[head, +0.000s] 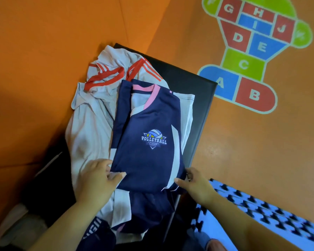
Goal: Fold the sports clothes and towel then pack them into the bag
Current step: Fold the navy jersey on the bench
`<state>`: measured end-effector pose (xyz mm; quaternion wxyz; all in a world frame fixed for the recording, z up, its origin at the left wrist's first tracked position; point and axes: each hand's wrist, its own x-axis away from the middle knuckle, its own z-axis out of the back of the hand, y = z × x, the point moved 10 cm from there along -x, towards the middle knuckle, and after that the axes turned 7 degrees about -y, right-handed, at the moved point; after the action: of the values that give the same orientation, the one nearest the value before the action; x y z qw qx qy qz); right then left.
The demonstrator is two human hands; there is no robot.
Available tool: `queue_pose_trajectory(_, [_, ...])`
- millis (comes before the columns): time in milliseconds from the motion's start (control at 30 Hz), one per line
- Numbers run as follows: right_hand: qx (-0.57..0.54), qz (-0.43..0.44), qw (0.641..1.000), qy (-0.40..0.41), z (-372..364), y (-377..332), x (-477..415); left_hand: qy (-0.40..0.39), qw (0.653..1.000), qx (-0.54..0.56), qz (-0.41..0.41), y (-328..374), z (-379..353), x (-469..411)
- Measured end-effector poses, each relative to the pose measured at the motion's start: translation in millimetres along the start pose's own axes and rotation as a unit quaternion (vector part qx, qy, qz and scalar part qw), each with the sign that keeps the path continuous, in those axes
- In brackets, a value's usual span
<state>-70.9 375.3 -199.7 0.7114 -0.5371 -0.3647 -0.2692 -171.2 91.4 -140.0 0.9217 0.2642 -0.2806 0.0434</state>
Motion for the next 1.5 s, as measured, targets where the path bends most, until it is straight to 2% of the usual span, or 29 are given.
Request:
queue_pose_trajectory(67, [-0.006,-0.005,1.000,-0.009,-7,6,4,0.009,0.998,-0.067,-0.011,-4,1,3])
queue_pose_trajectory(133, [-0.013,-0.003,1.000,-0.004,-10,9,7,-0.012,0.997,-0.071,0.003,-10,-2,3])
queue_pose_trajectory(233, [-0.039,0.008,0.999,0.002,-13,7,10,-0.025,0.999,-0.016,0.012,-9,-2,6])
queue_pose_trajectory(433, [-0.128,0.063,0.989,0.027,-12,-11,24,0.012,0.999,0.037,-0.019,-4,7,14])
queue_pose_trajectory(600, [-0.112,0.070,0.990,0.049,-9,-12,38,-0.014,0.990,0.136,0.041,-15,0,23])
queue_pose_trajectory(833, [-0.077,0.036,0.991,0.105,5,-5,72,-0.044,0.975,0.211,0.058,-7,0,58])
queue_pose_trajectory(1067, [-0.155,0.073,0.979,0.112,29,-40,130,-0.085,0.952,0.283,0.074,20,23,92])
queue_pose_trajectory(1200, [-0.133,0.113,0.979,0.104,42,-68,165,-0.060,0.966,0.245,0.063,42,54,112])
queue_pose_trajectory(1300, [-0.105,0.136,0.978,0.119,53,-88,191,-0.018,0.980,0.195,0.015,69,85,128])
queue_pose_trajectory(1500, [-0.075,0.153,0.972,0.164,76,-127,237,0.044,0.980,0.189,-0.051,115,138,164])
